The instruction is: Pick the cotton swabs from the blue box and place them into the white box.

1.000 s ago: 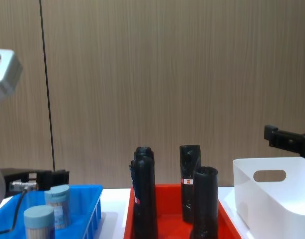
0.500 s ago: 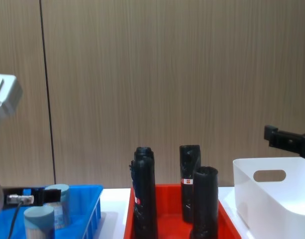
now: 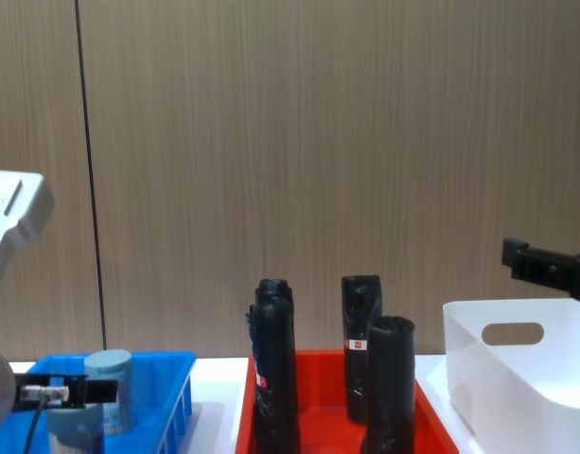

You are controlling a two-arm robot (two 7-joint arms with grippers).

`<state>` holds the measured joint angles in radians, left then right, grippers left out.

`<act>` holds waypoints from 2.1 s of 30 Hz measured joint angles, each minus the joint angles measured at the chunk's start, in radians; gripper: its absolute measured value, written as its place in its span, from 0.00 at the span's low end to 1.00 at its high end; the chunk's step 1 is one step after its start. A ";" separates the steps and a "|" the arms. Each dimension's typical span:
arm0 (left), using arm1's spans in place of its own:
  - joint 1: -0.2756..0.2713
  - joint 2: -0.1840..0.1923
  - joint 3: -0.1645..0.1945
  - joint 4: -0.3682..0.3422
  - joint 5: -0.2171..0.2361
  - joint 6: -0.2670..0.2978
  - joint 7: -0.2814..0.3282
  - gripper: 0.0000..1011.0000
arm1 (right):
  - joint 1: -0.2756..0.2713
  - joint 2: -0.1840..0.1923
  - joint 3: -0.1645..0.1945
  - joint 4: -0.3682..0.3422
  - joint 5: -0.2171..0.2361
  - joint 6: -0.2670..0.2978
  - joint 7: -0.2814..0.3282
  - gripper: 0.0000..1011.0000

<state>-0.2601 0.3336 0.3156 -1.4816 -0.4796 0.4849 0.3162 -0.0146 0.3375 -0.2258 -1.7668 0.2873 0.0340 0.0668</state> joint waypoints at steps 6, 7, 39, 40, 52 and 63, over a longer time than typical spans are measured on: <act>-0.023 -0.010 -0.005 0.048 0.012 0.003 -0.032 0.99 | 0.000 0.000 0.000 0.000 0.000 0.000 0.000 0.99; -0.029 -0.012 -0.005 0.061 0.015 0.003 -0.039 0.99 | 0.000 0.000 0.000 0.000 0.000 0.000 0.000 0.99; -0.162 -0.065 -0.017 0.329 0.082 -0.072 -0.225 0.78 | 0.000 0.000 0.000 0.000 0.000 0.000 0.000 0.99; -0.164 -0.066 -0.017 0.333 0.083 -0.074 -0.227 0.76 | 0.000 0.000 0.000 0.000 0.000 0.000 0.000 0.99; -0.172 -0.071 -0.019 0.330 0.101 -0.095 -0.238 0.66 | 0.000 0.000 0.000 0.000 0.000 0.000 0.000 0.99; -0.141 -0.059 -0.019 0.215 0.132 -0.110 -0.226 0.66 | 0.000 0.000 0.000 0.000 0.000 0.000 0.000 0.99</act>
<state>-0.4016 0.2748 0.2963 -1.2669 -0.3479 0.3752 0.0904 -0.0146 0.3375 -0.2258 -1.7668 0.2873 0.0340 0.0668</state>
